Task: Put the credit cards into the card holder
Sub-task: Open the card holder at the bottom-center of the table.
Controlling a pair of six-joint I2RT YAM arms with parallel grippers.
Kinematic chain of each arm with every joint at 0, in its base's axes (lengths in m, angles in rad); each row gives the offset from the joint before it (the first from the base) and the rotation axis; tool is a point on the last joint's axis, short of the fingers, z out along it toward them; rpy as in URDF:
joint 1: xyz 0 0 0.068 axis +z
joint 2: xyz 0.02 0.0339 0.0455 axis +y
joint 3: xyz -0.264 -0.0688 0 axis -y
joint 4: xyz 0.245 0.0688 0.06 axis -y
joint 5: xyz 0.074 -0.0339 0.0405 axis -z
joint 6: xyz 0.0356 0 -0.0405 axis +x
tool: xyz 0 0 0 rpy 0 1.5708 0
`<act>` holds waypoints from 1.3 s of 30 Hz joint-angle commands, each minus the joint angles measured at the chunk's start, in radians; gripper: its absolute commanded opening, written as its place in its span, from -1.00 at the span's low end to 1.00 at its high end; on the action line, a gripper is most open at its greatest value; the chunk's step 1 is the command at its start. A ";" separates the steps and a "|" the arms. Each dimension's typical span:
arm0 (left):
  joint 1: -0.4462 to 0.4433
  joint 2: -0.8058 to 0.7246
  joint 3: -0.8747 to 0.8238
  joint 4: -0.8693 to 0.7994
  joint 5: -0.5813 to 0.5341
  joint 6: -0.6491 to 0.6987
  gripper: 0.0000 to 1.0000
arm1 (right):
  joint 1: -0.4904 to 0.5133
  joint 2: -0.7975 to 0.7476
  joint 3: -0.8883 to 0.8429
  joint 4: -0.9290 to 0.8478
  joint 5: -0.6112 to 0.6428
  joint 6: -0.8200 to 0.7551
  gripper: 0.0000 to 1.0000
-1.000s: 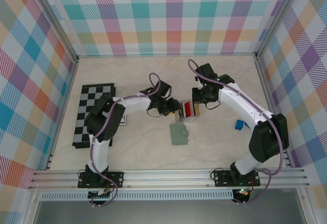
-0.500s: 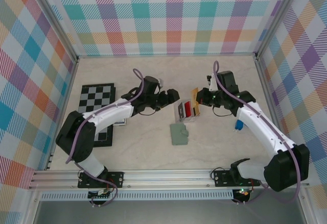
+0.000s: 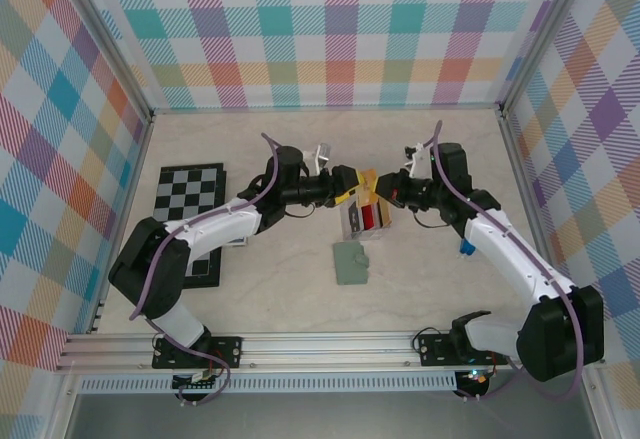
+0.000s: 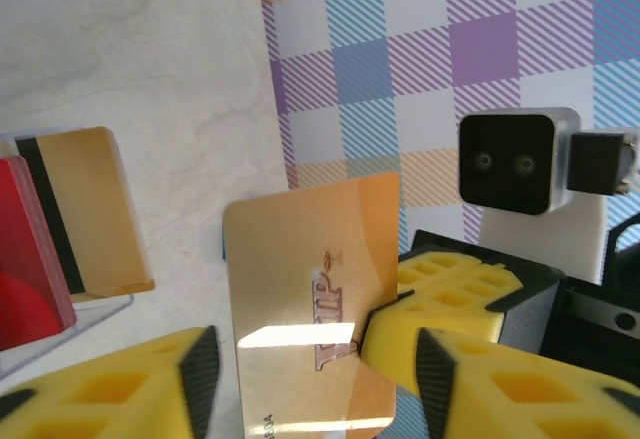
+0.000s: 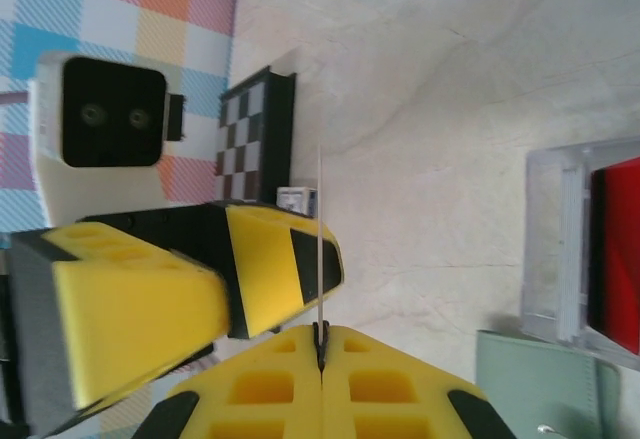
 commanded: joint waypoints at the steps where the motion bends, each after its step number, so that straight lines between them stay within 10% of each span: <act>1: 0.005 0.009 0.004 0.095 0.058 -0.019 -0.06 | -0.032 0.007 -0.028 0.135 -0.138 0.085 -0.88; 14: 0.016 -0.010 0.011 0.069 0.083 0.017 -1.00 | -0.066 0.024 -0.027 0.096 -0.214 0.062 -0.67; 21: 0.027 -0.013 0.019 0.063 0.150 0.035 -1.00 | -0.117 0.049 -0.004 0.078 -0.312 0.018 -0.50; 31: 0.035 -0.005 0.052 -0.046 0.161 0.090 -1.00 | -0.121 0.070 0.027 0.016 -0.409 -0.078 -0.89; 39: 0.040 -0.065 0.035 -0.564 -0.254 0.225 -0.11 | -0.012 0.036 0.060 -0.369 0.058 -0.277 -0.92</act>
